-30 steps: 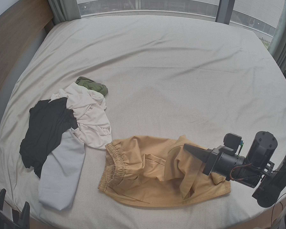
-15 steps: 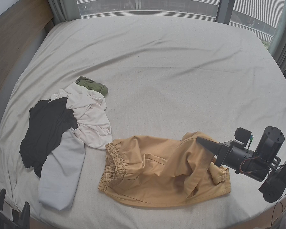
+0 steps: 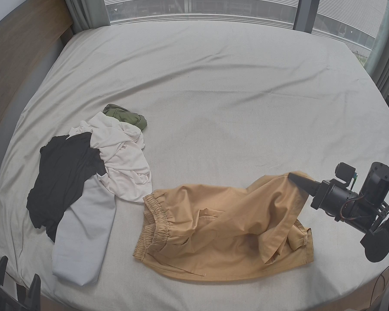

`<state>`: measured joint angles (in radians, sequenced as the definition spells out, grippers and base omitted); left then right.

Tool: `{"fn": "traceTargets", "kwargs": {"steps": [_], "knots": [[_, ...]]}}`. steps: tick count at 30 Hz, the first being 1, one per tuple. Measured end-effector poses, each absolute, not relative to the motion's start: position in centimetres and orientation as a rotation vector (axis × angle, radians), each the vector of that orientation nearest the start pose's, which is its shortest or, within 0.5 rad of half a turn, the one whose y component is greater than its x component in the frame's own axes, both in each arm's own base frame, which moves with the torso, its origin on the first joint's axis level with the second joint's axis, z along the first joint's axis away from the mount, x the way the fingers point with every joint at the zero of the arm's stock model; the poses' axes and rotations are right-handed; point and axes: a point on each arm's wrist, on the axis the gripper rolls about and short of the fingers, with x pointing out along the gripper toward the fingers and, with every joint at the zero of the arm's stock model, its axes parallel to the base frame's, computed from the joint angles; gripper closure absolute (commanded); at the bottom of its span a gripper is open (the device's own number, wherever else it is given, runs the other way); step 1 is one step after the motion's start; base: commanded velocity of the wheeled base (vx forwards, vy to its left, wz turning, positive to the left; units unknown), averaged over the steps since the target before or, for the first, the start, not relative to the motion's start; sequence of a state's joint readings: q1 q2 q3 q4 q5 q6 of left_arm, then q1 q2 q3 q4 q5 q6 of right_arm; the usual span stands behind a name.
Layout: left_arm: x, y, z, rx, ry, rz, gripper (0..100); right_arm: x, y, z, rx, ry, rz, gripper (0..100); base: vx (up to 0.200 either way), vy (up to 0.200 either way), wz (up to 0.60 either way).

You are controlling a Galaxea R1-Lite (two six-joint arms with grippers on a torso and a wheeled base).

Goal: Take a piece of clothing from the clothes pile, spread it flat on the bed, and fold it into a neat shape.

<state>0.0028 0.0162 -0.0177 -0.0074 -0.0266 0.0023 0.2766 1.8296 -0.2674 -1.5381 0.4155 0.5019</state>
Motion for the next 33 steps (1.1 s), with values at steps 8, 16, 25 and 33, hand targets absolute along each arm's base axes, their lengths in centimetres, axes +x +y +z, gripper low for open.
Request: {"fn": "traceTargets", "kwargs": {"steps": [8, 16, 25, 33], "knots": [[-2.5, -0.1, 9.1, -0.003, -0.056, -0.034, 0, 24.4, 7.4, 11.6, 0.485, 0.184, 0.659, 100, 0.0, 0.0, 0.0], [-4.0, 0.0, 15.6, -0.01, -0.202, -0.103, 0, 24.4, 7.3, 11.7, 0.484, 0.181, 0.659, 100, 0.0, 0.0, 0.0], [-0.4, -0.3, 17.7, -0.033, -0.09, -0.288, 0, 24.5, 7.0, 11.6, 0.489, 0.183, 0.655, 100, 0.0, 0.0, 0.0], [4.8, -1.5, 20.1, -0.191, -0.004, -0.415, 0, 24.6, 6.4, 11.6, 0.494, 0.185, 0.652, 100, 0.0, 0.0, 0.0]]}}
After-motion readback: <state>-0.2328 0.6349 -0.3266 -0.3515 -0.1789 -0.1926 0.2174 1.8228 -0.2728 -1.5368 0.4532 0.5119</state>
